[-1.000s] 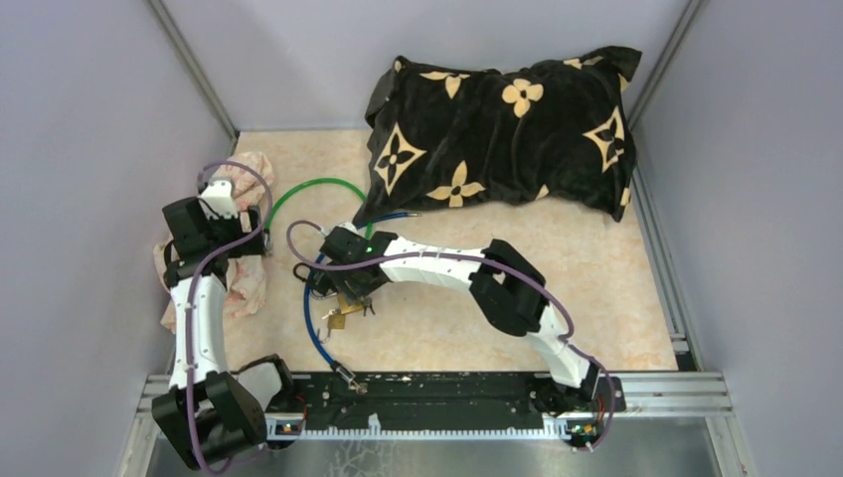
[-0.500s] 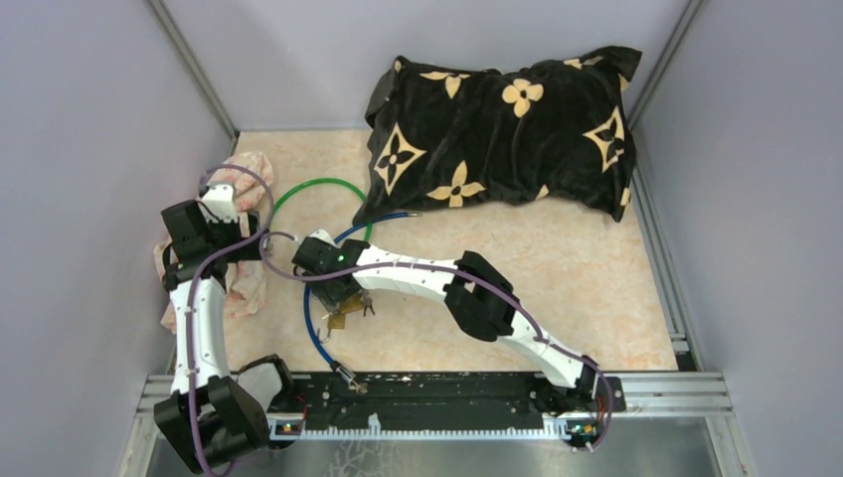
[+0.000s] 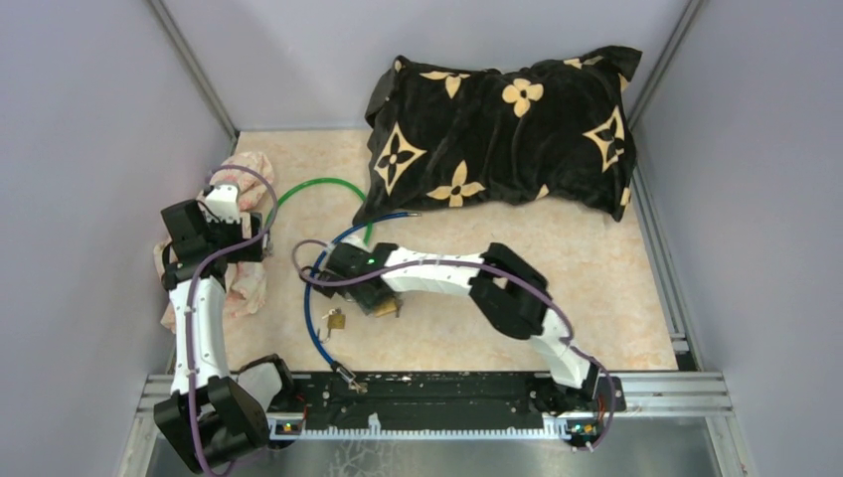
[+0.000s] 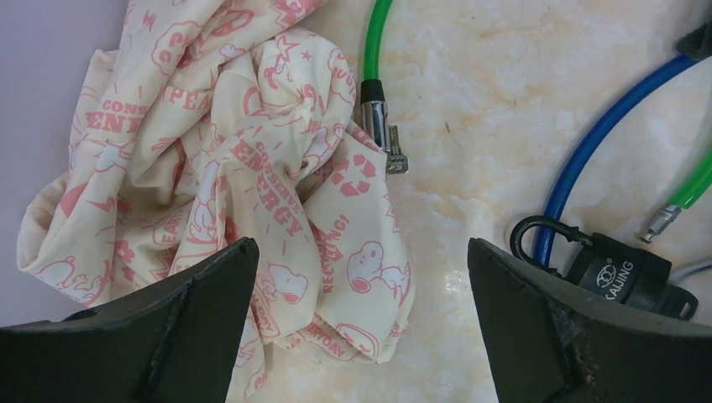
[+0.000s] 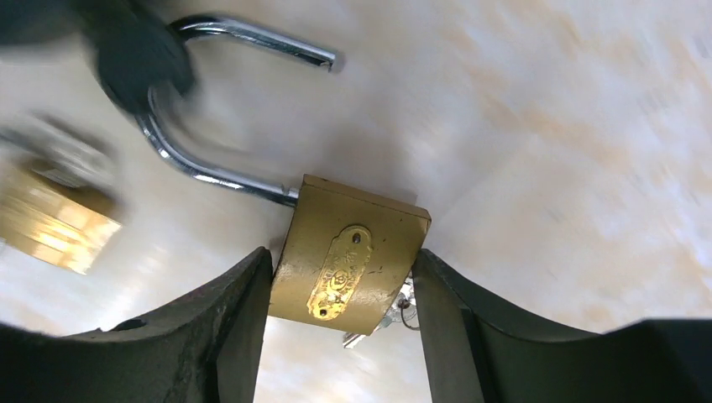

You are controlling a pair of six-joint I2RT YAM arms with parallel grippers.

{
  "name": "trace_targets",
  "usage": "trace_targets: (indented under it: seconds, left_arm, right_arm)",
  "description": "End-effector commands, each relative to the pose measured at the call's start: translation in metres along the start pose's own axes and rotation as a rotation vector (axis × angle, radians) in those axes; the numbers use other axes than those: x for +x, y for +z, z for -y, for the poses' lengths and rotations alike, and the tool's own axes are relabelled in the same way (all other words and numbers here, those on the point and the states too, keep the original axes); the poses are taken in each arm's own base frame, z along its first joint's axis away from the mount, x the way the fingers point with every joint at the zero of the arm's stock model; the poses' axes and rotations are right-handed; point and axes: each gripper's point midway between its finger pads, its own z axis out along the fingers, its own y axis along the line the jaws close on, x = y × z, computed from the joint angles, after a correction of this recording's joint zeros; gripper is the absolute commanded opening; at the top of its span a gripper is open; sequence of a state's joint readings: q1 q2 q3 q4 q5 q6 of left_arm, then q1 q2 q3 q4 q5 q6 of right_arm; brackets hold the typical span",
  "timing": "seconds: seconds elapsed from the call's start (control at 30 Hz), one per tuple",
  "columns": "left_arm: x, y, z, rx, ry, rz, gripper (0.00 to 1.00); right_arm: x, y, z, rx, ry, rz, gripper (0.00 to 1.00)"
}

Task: Lock with the key
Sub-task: Pick up the lock from the center of the board.

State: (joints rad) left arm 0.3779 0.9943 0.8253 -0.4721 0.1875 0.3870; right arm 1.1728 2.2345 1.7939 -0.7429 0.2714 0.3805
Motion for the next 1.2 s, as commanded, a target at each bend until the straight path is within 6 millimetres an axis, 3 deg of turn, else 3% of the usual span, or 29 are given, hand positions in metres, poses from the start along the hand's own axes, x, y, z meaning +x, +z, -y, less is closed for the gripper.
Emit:
trace_targets:
  seconds: [0.0,0.07,0.2,0.27,0.47,0.53,0.6,0.67,0.77,0.83,0.9,1.03,1.17]
  left_arm:
    - [-0.025,-0.014,0.003,0.037,0.038,0.071,0.99]
    - [-0.027,-0.015,0.006,0.055,0.039,0.076,0.99]
    - [-0.032,-0.019,0.017,0.119,0.032,0.093,0.99]
    - [-0.035,-0.021,0.03,0.187,0.034,0.111,0.99]
    - [-0.04,-0.025,0.059,0.346,0.046,0.139,0.98]
    - [-0.04,-0.027,0.071,0.403,0.07,0.139,0.95]
    - [-0.038,-0.03,0.093,0.479,0.11,0.126,0.91]
    - [-0.032,-0.042,0.129,0.596,0.207,0.088,0.88]
    - [-0.007,-0.082,0.198,0.818,0.473,0.036,0.81]
    - [0.011,-0.105,0.219,0.892,0.61,0.018,0.77]
    - [0.029,-0.119,0.229,0.912,0.759,0.018,0.73]
    - [0.047,-0.123,0.251,0.885,1.069,0.123,0.75]
    - [0.06,-0.117,0.323,0.944,1.269,0.334,0.82]
  right_arm:
    - [0.048,-0.039,0.105,0.155,0.019,-0.083,0.53]
    - [0.07,-0.051,0.125,0.138,0.005,-0.087,0.53]
    - [0.11,-0.061,0.14,0.069,-0.019,-0.114,0.58]
    - [0.119,-0.059,0.139,0.048,-0.001,-0.109,0.59]
    - [0.117,-0.046,0.136,0.019,0.047,-0.093,0.59]
    - [0.119,-0.04,0.137,0.012,0.062,-0.097,0.54]
    - [0.121,-0.033,0.137,0.006,0.085,-0.102,0.31]
    - [0.121,-0.031,0.135,-0.012,0.124,-0.099,0.02]
    - [0.119,-0.034,0.133,-0.047,0.181,-0.062,0.0]
    - [0.117,-0.038,0.133,-0.083,0.223,-0.045,0.0]
    - [0.113,-0.044,0.132,-0.129,0.256,-0.015,0.0]
    - [0.103,-0.058,0.126,-0.248,0.343,0.061,0.0]
    - [0.1,-0.07,0.118,-0.343,0.398,0.125,0.0]
